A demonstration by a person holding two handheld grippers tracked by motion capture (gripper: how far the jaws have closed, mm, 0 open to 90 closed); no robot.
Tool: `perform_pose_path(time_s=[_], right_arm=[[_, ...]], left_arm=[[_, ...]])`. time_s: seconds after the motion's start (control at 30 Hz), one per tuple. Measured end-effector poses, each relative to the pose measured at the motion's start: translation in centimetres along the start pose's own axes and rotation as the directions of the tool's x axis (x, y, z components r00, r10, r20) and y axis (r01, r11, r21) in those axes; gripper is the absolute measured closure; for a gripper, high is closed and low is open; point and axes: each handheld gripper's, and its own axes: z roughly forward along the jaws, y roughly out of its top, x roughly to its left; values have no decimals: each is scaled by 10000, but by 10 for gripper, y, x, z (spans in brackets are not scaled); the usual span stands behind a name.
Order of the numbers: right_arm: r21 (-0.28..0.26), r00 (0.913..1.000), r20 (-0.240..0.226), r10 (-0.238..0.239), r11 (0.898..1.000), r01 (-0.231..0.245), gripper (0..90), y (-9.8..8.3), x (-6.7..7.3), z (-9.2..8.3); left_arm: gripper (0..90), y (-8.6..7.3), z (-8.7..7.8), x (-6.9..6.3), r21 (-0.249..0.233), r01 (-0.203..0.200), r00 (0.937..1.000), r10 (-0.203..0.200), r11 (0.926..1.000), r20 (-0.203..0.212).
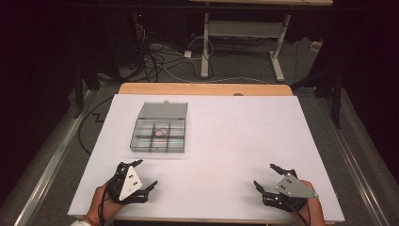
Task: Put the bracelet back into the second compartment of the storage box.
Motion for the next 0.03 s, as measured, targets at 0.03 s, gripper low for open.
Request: perform_pose_path(time_s=[0.03], right_arm=[[17,10000,-9,50,10000,-50,249,0,0,0]], left_arm=[[157,0,1,0,22,7,10000,-7,10000,-15]])
